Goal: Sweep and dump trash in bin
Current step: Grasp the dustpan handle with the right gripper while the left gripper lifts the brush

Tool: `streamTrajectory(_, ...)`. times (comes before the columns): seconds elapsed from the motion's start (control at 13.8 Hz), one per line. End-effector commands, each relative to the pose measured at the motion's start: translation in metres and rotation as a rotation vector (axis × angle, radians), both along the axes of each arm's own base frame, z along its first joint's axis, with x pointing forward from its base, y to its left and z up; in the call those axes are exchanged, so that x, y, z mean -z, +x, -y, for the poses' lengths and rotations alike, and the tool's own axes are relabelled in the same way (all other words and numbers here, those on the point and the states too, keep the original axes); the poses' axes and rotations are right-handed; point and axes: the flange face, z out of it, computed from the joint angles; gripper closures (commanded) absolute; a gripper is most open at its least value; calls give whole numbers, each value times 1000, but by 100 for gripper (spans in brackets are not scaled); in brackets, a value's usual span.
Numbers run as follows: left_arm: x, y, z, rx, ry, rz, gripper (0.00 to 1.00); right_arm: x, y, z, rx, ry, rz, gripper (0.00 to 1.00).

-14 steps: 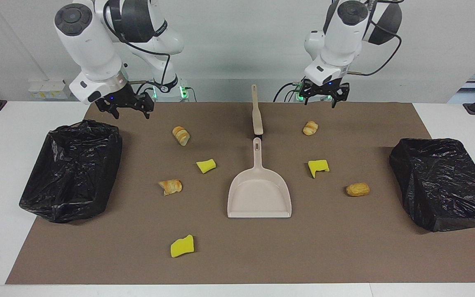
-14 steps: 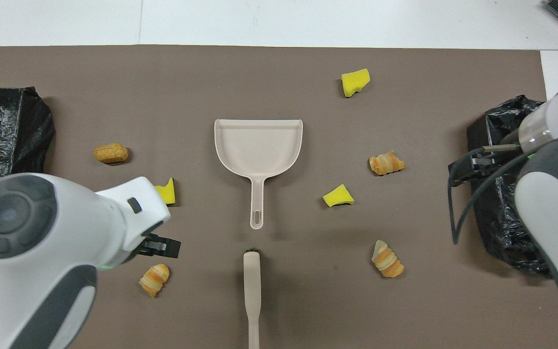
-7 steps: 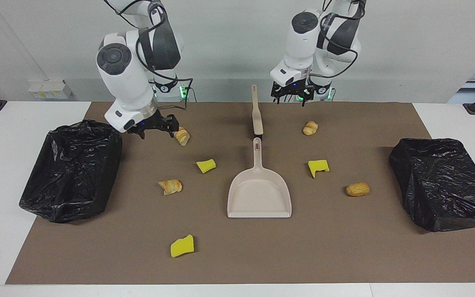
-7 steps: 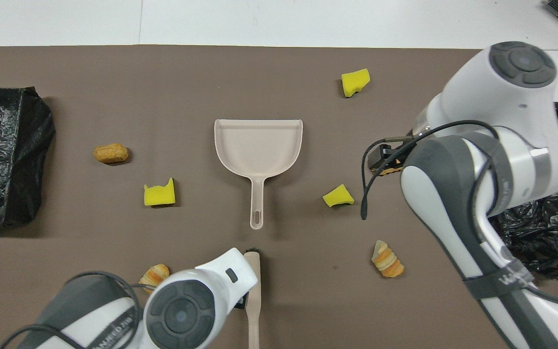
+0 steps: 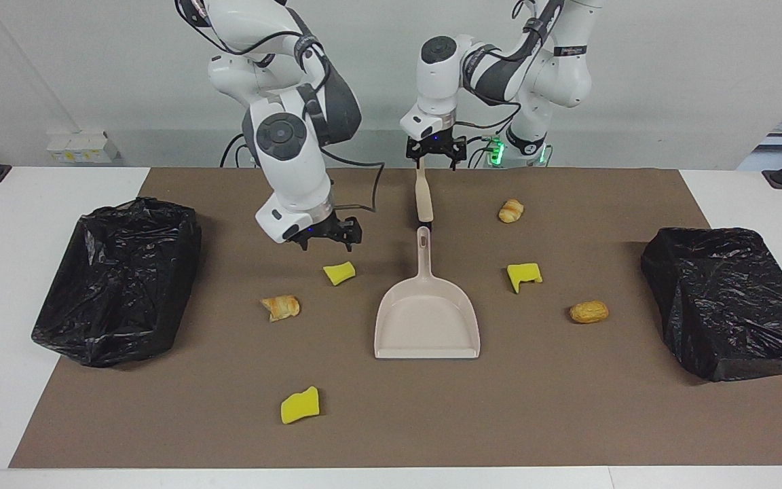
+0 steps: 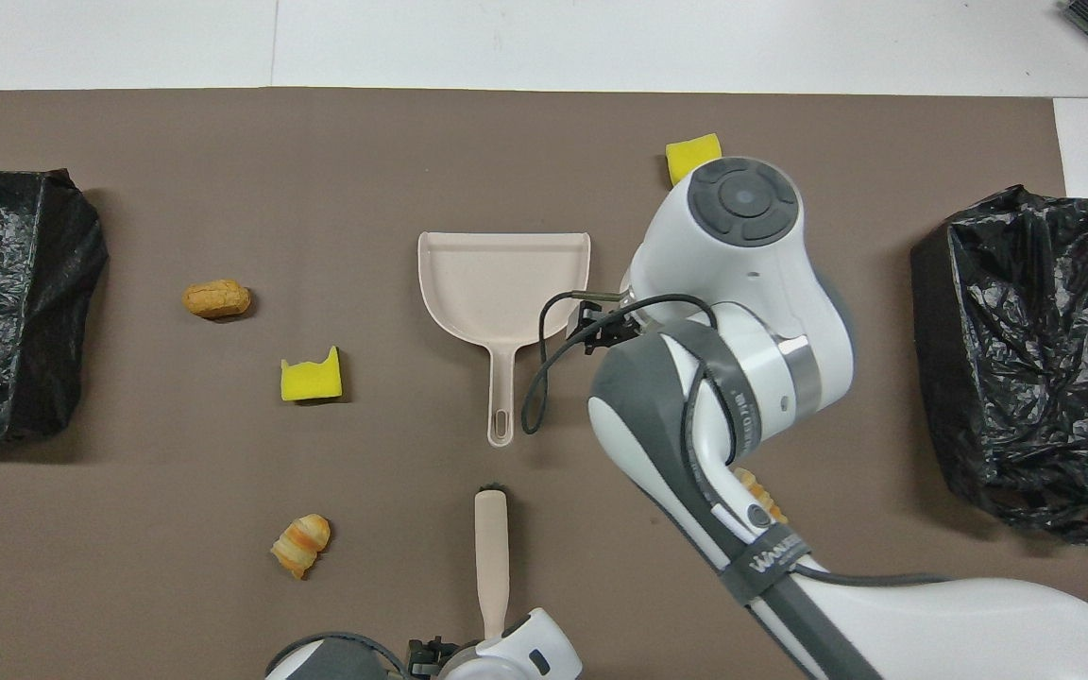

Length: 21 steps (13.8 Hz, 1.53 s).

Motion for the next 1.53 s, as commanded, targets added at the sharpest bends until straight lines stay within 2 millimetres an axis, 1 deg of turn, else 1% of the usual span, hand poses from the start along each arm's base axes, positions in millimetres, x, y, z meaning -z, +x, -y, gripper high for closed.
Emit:
streamTrajectory(0.0,12,-13,5,-17,-19,2,0,8,-9,-29,74,-10,8,0)
streamTrajectory(0.07,13,-13,5,-20,-19,3,0,13,-18,-51,91,-9,15,0)
streamTrajectory(0.15,15,-13,5,-20,-18,2,2,21,-24,-66,109,-9,15,0)
streamTrajectory(0.22,19,-13,6,-21,-17,1,13,28,-26,-78,127,-7,16,0)
streamTrajectory(0.29,20,-13,7,-21,-19,2,29,39,-31,-90,132,-14,10,0)
streamTrajectory(0.36,19,-11,7,-22,-15,0,54,48,-32,-98,131,-12,17,0)
streamTrajectory(0.44,18,-10,7,-23,-17,0,64,56,-33,-107,113,-8,39,0)
streamTrajectory(0.51,19,-5,10,-30,-17,0,76,61,-36,-118,93,1,58,0)
streamTrajectory(0.58,17,-1,12,-25,-18,-1,91,69,-38,-121,80,-6,59,0)
streamTrajectory(0.65,17,-2,10,-17,-9,-7,100,75,-40,-126,70,-10,59,0)
streamTrajectory(0.73,18,-4,6,-5,25,-25,100,76,-46,-137,49,-5,72,0)
streamTrajectory(0.8,15,-3,1,36,52,-49,100,75,-46,-138,40,-10,80,5)
streamTrajectory(0.87,4,1,-8,98,61,-72,100,75,-45,-136,22,-23,90,20)
streamTrajectory(0.95,-3,14,-19,137,79,-105,100,74,-45,-135,-8,-35,95,32)
streamTrajectory(1.09,-16,20,-36,271,99,-164,100,75,-46,-135,-59,-37,92,46)
streamTrajectory(1.16,-25,33,-54,315,92,-190,100,74,-46,-135,-73,-36,95,57)
streamTrajectory(1.24,-33,46,-74,385,86,-234,100,73,-46,-135,-86,-39,101,76)
streamTrajectory(1.31,-40,54,-90,469,72,-275,100,72,-43,-132,-98,-37,103,82)
streamTrajectory(1.38,-50,63,-112,505,56,-301,100,70,-42,-130,-117,-35,107,90)
streamTrajectory(1.45,-60,74,-137,548,28,-329,100,67,-39,-127,-134,-29,112,100)
